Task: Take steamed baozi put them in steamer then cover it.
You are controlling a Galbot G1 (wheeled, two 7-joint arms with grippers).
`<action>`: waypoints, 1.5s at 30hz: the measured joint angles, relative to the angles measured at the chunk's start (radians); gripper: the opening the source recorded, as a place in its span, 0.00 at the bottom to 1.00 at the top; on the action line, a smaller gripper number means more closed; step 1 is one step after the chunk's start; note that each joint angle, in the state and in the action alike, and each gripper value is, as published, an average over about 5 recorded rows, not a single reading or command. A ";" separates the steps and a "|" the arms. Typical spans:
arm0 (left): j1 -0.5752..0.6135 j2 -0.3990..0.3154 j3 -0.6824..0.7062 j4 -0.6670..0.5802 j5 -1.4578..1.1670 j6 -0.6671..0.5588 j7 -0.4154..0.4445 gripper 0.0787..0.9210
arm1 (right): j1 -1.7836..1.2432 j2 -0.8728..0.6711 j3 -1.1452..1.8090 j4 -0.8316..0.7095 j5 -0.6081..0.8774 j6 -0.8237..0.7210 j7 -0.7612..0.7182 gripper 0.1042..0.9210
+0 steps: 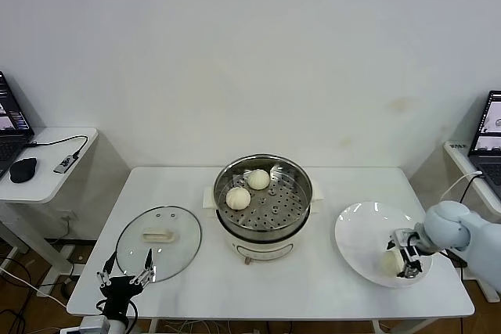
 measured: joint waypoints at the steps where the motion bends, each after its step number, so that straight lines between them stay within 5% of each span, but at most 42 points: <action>1: 0.000 0.000 0.000 0.000 0.000 0.000 0.000 0.88 | -0.001 0.000 0.002 -0.001 -0.001 -0.001 0.000 0.68; 13: 0.003 0.000 0.001 -0.007 0.001 0.000 0.000 0.88 | 0.001 -0.008 0.014 0.007 0.006 -0.010 -0.008 0.44; 31: 0.001 0.010 0.000 -0.028 -0.003 0.002 0.000 0.88 | 0.487 -0.001 -0.280 0.044 0.190 -0.035 -0.031 0.44; 45: -0.003 0.011 -0.013 -0.031 -0.010 0.003 0.000 0.88 | 0.942 0.223 -0.570 0.049 0.402 -0.043 0.003 0.44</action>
